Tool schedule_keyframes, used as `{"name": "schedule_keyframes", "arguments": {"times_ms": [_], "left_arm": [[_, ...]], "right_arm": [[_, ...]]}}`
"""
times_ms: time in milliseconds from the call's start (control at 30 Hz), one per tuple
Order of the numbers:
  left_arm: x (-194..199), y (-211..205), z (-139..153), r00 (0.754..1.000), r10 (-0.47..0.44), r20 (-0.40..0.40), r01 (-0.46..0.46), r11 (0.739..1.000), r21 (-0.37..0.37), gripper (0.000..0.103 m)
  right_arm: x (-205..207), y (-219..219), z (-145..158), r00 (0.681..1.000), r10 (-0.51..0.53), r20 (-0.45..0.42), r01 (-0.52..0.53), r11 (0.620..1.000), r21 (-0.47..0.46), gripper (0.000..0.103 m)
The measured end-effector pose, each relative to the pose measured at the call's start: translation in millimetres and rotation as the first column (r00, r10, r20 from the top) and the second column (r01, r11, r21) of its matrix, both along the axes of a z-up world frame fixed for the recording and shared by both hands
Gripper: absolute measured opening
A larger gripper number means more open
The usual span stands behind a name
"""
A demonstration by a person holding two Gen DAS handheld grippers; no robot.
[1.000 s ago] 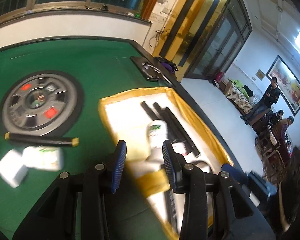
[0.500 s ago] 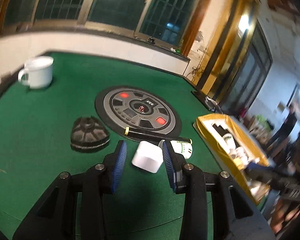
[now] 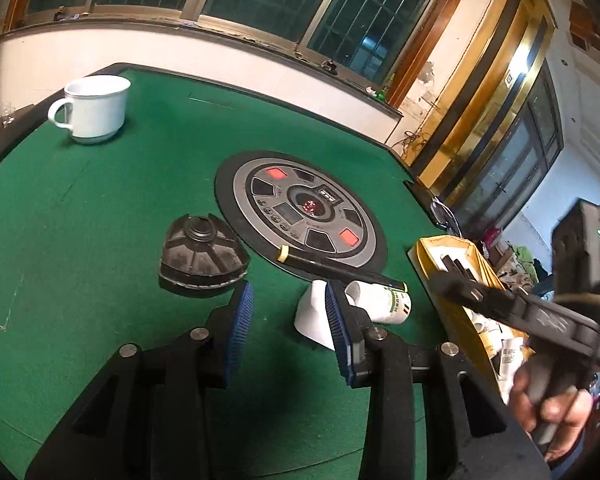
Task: Organize rigid objects
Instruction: 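Grasp the white square box with the left tool while the right tool grasps a green-cross pill bottle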
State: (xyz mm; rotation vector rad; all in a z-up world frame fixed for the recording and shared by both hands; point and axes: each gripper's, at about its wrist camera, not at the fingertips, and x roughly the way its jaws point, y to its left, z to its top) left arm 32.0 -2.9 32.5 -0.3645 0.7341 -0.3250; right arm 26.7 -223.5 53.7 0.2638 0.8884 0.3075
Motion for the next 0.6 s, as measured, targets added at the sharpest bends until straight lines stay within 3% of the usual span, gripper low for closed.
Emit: {"name": "schedule_keyframes", "arguments": {"times_ms": [100,233,400,600], "left_arm": [[2,2,1,1.0,0.014,0.001,-0.014,1.0,-0.001,0.035],[6,3,0,1.0,0.03,0.0,-0.03,0.999,0.022,0.035],[8,5,-3,0.999,0.038,-0.02,-0.037,0.999,0.023,0.035],[9,1,-5,0.999,0.018,-0.035,-0.017,0.999,0.027,0.035]], "right_arm": [[18,5,-12,1.0,-0.026,-0.001,0.026,0.999,-0.039,0.05],[37,11,-32,0.998,0.015,-0.067,-0.015,1.0,0.002,0.044],[21,15,-33,0.988,0.107,-0.108,-0.107,0.994,0.012,0.044],[19,30,-36,0.99,0.124,-0.073,-0.135,0.977,-0.165,0.044]]}}
